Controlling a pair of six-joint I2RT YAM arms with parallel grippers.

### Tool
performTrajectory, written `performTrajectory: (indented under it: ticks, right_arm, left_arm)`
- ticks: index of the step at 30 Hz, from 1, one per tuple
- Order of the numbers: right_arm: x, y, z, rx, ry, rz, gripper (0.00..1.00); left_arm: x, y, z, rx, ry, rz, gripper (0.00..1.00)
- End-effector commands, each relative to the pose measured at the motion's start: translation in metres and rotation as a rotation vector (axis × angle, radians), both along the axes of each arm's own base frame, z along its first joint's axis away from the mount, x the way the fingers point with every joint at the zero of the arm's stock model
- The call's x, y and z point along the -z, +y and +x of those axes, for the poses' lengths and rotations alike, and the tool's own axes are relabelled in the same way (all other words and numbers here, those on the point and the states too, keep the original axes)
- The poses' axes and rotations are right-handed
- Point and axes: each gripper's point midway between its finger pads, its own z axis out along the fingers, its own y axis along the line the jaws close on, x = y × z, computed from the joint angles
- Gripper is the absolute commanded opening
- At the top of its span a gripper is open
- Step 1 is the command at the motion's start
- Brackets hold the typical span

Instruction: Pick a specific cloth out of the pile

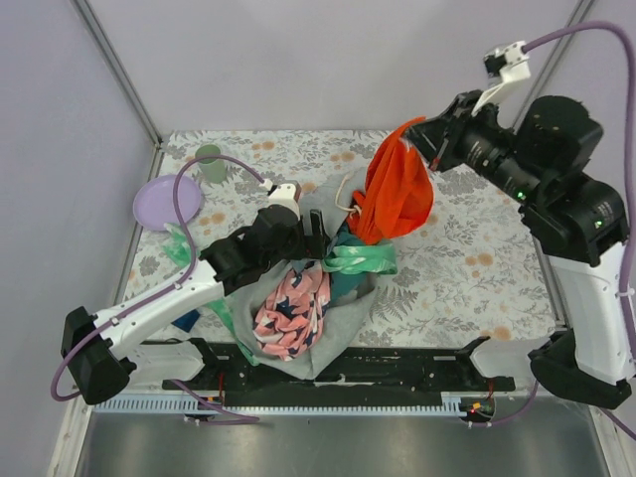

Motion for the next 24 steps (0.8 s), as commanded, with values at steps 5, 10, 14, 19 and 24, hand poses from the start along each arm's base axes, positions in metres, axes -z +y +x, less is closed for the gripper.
performTrajectory:
  ticks: [5, 10, 14, 19, 24]
  right_arm:
    - [-0.185, -0.061, -0.046, 0.148, -0.598, 0.230, 0.00]
    - [-0.232, -0.088, -0.062, 0.247, -0.767, 0.307, 0.00]
    - [-0.272, -0.111, -0.072, 0.342, -0.872, 0.392, 0.00]
    - [-0.296, -0.132, -0.076, 0.457, -0.994, 0.489, 0.00]
    - [-0.298, -0.137, -0.067, 0.537, -1.029, 0.418, 0.00]
  left_arm:
    - [0.023, 0.002, -0.010, 0.020, 0.059, 0.039, 0.99]
    - [0.021, 0.001, -0.009, 0.015, 0.058, 0.035, 0.99]
    - [0.025, 0.002, -0.007, 0.007, 0.062, 0.046, 0.99]
    - [0.031, 0.002, -0.006, 0.002, 0.073, 0.060, 0.99]
    - [0.033, 0.004, -0.005, -0.009, 0.072, 0.073, 0.99]
